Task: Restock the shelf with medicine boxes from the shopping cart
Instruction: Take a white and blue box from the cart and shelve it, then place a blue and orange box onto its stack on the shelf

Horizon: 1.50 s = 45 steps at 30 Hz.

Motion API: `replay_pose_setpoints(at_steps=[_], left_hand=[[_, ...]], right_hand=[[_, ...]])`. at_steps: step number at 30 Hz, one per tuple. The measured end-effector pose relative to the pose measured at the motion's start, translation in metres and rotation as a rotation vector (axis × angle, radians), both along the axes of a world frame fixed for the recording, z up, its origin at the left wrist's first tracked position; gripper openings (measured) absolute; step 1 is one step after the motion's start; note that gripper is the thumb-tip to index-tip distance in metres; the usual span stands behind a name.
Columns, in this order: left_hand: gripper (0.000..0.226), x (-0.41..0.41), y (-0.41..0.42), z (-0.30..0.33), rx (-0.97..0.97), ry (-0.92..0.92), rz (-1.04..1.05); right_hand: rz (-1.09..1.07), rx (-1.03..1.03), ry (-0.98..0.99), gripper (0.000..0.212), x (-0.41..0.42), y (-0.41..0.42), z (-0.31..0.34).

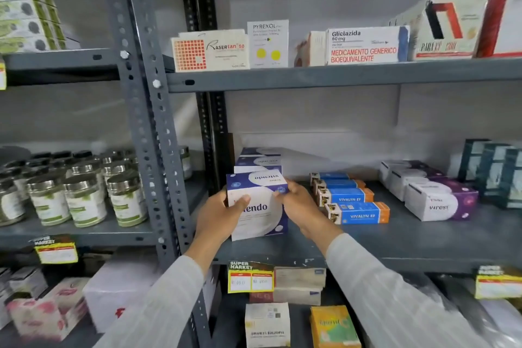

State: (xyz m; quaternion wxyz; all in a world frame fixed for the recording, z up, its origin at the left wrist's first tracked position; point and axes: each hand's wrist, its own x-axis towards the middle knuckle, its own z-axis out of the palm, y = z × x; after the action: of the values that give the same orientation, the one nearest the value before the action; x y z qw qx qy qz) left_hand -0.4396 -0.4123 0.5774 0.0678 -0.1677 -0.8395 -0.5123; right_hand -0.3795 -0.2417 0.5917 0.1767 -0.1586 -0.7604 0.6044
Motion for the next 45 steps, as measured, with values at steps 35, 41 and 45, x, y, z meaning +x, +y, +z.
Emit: replay_pose_setpoints(at_steps=[35,41,45], left_hand=[[0.040,0.415,0.330,-0.414,-0.784,-0.190,-1.059],[0.048,0.437,0.347,-0.480,-1.002,-0.116,-1.088],[0.059,0.434,0.343,-0.497,-1.017,-0.050,-1.087]], right_hand=[[-0.620,0.176,-0.747,0.021,0.573,0.338,-0.453],[-0.518,-0.011,-0.998,0.032,0.596,0.375,-0.554],[-0.403,0.011,-1.027,0.039,0.588,0.393,-0.603]])
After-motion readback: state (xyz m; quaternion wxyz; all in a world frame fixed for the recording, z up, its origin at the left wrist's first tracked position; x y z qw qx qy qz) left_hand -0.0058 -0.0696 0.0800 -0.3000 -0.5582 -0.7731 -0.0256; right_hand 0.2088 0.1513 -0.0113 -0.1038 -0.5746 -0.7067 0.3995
